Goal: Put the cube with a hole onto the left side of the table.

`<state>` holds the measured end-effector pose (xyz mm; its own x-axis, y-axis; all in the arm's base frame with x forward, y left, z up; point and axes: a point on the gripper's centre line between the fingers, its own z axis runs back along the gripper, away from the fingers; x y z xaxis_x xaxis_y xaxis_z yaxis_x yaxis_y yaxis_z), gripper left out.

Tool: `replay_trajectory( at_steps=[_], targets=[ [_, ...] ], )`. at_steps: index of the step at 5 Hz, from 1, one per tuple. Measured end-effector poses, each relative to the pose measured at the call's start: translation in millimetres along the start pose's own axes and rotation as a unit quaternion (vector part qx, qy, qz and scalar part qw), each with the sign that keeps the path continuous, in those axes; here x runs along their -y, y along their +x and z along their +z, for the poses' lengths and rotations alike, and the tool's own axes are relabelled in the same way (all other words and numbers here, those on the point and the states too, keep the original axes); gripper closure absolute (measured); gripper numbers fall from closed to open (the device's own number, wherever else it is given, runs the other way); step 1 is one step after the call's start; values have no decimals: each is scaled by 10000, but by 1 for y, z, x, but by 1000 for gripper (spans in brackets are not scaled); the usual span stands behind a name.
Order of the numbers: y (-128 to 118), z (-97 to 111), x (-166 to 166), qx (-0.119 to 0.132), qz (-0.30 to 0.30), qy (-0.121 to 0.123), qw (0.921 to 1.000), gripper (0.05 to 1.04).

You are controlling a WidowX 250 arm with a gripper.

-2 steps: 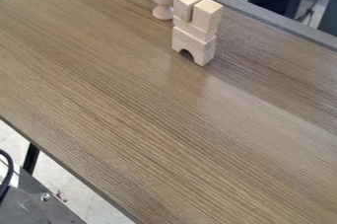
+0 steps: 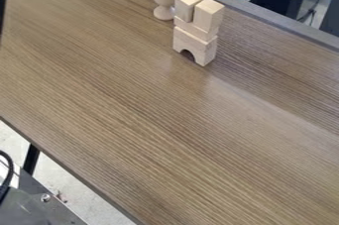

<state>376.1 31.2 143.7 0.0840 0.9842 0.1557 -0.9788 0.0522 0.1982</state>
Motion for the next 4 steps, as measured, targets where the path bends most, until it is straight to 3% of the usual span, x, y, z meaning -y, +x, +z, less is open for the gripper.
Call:
replay_trajectory(
  at_steps=[2, 4],
  targets=[
    [-3, -10, 4, 50, -61, -120, 9999, 83],
    [4, -9, 8, 17, -27, -522, 9986, 83]
  ],
)
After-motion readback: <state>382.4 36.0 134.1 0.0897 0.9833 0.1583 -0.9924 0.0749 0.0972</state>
